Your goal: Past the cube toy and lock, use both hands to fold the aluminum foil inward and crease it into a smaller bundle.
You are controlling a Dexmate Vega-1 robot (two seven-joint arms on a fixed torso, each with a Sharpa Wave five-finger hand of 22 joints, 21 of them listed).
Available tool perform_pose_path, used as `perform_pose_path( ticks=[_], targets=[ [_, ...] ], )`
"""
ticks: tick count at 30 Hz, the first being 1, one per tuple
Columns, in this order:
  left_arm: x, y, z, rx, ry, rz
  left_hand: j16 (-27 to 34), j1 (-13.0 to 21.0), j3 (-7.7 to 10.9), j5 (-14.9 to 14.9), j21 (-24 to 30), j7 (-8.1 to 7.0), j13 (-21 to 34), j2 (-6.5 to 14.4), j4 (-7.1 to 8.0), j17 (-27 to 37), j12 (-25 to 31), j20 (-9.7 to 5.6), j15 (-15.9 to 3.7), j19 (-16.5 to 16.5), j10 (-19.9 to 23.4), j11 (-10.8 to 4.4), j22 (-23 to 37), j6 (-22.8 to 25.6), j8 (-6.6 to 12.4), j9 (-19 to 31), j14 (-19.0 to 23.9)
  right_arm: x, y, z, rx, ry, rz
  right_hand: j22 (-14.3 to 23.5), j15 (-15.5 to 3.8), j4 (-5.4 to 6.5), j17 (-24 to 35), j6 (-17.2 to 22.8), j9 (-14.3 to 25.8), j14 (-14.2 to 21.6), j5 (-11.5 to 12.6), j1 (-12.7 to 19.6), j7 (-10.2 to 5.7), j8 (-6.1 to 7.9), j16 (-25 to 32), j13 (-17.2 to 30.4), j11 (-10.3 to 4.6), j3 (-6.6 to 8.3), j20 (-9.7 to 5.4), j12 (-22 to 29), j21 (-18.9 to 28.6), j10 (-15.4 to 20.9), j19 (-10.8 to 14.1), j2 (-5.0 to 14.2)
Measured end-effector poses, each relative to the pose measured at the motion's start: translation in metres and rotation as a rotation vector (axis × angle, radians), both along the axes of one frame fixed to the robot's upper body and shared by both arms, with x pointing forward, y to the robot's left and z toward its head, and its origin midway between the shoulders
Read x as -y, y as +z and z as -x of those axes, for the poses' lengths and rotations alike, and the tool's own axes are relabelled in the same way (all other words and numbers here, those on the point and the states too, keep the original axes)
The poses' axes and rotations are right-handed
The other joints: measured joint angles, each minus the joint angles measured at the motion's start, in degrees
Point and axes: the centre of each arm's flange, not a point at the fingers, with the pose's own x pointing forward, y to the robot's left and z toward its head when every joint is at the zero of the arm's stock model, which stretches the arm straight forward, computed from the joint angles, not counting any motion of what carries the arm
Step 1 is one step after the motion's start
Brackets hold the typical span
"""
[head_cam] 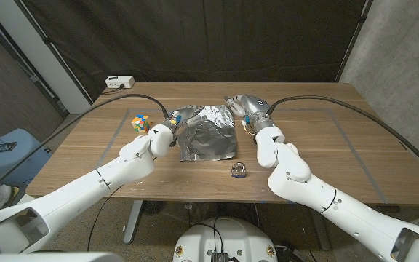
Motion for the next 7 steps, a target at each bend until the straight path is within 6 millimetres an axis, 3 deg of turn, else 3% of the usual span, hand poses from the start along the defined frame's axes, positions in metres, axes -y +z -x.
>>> perform_pose_path(
  ticks=[7],
  targets=[
    [0.0006,0.0038,0.0023,0.004,-0.013,0.021,0.0,0.0,0.21,0.0,0.0,0.09,0.0,0.0,-0.21,-0.1,0.0,0.21,0.31,0.2,0.0,0.00,0.0,0.5,0.00,0.0,0.3,0.0065,0.0068,-0.0073,-0.003,-0.005,-0.021,0.0,-0.12,0.00,0.0,0.0,0.0,0.1,0.0,0.0,0.00,0.00,0.0,0.0,0.00,0.00,0.00,0.0,0.0,0.0,0.0,0.00]
  ],
)
